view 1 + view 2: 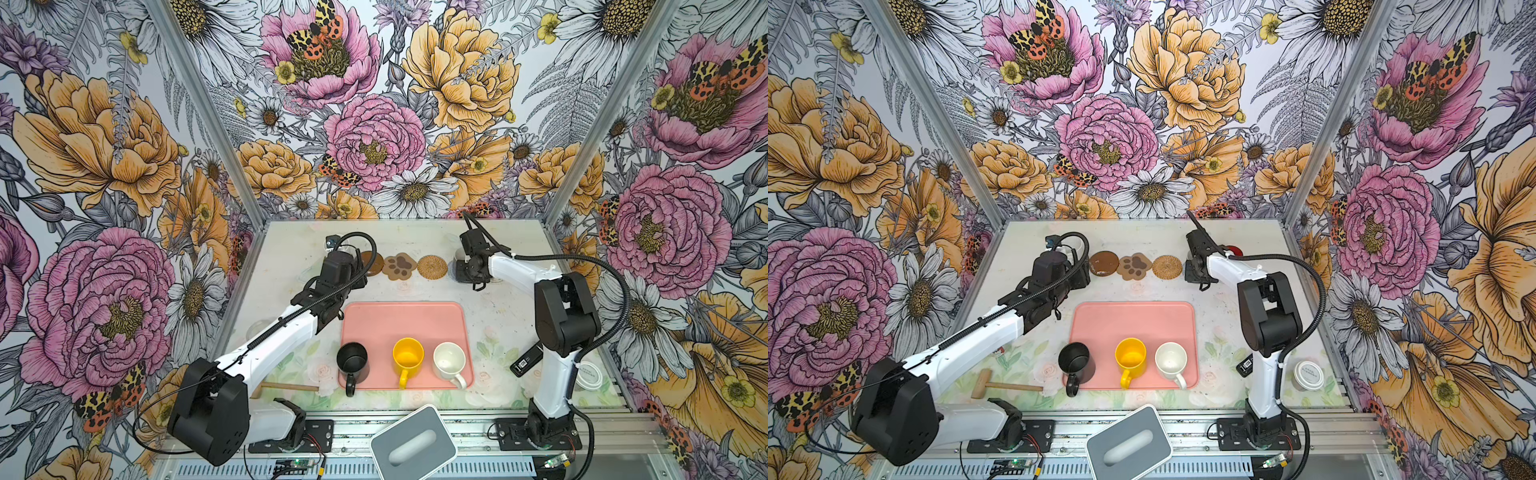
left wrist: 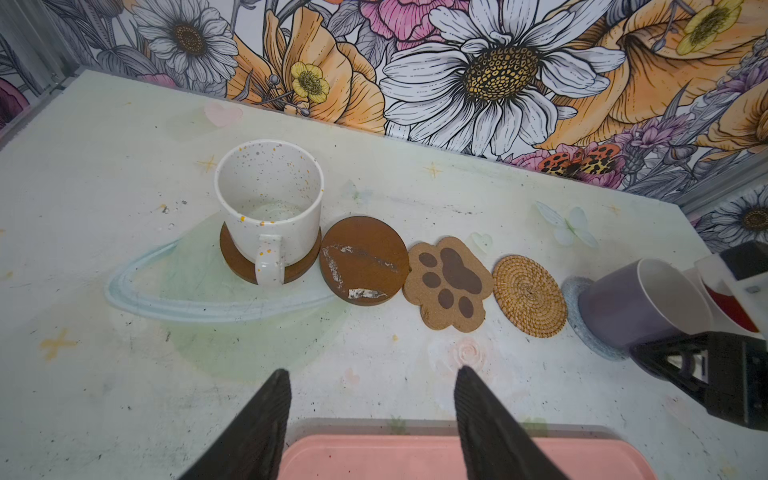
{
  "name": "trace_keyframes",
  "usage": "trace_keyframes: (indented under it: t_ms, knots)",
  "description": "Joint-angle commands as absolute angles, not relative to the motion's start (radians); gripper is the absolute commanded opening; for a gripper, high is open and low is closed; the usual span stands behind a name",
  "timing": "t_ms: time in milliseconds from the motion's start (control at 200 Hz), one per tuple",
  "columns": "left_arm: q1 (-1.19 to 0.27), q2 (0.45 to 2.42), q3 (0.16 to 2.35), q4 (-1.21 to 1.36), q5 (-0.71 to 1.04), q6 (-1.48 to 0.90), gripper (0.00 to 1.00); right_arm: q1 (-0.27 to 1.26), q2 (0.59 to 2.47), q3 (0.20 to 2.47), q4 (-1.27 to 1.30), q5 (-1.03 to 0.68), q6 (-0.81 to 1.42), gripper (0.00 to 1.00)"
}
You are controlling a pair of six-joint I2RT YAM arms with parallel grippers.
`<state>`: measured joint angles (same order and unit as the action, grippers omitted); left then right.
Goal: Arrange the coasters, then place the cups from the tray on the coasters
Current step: 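Lower the lavender mug onto the blue woven coaster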
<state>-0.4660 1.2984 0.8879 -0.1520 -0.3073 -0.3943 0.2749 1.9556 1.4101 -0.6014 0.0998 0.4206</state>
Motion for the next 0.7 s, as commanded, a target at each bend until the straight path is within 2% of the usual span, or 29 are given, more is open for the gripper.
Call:
trace_keyframes:
  t_ms: [0, 240, 370, 480, 696]
  knots:
    - [-0.457, 1.299, 0.905, -0.141, -0.334, -0.412, 0.64, 0.271, 1.965, 1.408, -0.541, 0.101, 0.429, 0.0]
    - [-0.457, 1.295, 0.904, -0.141, -0.334, -0.411, 0.64, 0.271, 1.967, 1.407, -0.541, 0.098, 0.434, 0.0]
    - [-0.456, 1.295, 0.904, -0.14, -0.334, -0.411, 0.64, 0.271, 1.958, 1.402, -0.542, 0.099, 0.436, 0.23]
    - [-0.456, 1.295, 0.905, -0.141, -0.334, -0.411, 0.64, 0.27, 1.949, 1.398, -0.541, 0.1, 0.437, 0.38]
    - [-0.456, 1.291, 0.906, -0.143, -0.333, -0.409, 0.64, 0.27, 1.913, 1.381, -0.541, 0.11, 0.442, 0.53]
